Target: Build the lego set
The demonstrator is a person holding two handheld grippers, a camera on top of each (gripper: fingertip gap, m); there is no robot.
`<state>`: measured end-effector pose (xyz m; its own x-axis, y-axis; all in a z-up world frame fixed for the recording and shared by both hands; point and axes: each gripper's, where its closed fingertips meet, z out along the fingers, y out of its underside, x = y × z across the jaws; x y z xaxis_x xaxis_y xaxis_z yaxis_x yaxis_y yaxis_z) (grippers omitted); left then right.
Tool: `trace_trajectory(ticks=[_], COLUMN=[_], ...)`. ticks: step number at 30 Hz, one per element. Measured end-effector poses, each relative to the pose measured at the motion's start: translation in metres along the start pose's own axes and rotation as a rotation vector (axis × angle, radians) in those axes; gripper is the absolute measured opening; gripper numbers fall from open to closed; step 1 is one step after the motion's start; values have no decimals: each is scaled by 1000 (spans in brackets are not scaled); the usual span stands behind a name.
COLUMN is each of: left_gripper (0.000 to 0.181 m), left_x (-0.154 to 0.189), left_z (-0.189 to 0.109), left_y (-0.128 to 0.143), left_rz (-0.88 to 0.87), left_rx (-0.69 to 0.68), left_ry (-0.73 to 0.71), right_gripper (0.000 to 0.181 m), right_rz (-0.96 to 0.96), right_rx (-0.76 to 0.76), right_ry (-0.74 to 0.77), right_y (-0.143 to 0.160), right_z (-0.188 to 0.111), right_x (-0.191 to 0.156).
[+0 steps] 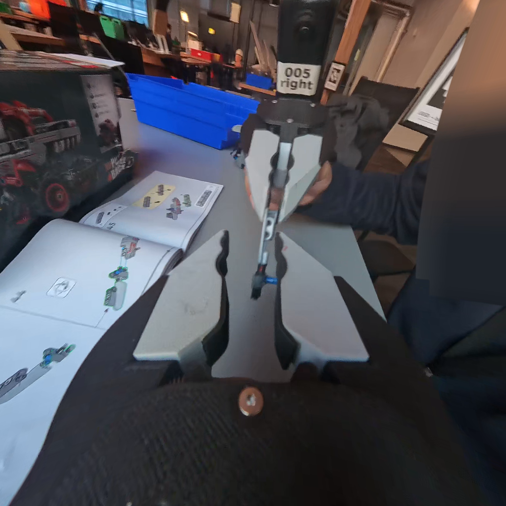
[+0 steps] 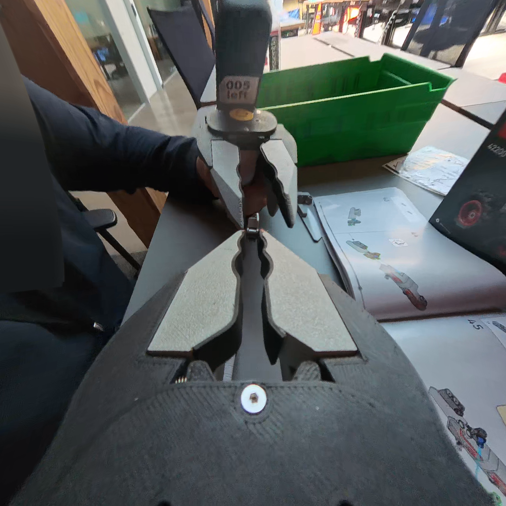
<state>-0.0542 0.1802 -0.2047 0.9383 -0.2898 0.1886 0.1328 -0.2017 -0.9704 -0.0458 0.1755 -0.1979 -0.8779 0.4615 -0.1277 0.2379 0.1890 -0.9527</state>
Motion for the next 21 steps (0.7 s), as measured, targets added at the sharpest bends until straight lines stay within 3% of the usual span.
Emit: trace_trajectory(ticks=[2, 4, 16, 21], left_gripper=[9, 6, 5, 5], left_x=[12, 16, 33, 28], left_z=[2, 4, 0, 1], left_y=[3, 7, -9, -6], left_rz=[32, 56, 52, 59], left_rx=[-15, -46, 101, 85], left_ry=[56, 67, 69, 18], right_gripper=[6, 6, 6, 6], right_rz=[-46, -57, -17, 83], right_rx=[-75, -85, 57, 52], right_ry=[28, 13, -93, -126], right_y=[10, 12, -5, 3], right_z=[5, 7, 1, 2], right_x=[0, -4, -20, -17])
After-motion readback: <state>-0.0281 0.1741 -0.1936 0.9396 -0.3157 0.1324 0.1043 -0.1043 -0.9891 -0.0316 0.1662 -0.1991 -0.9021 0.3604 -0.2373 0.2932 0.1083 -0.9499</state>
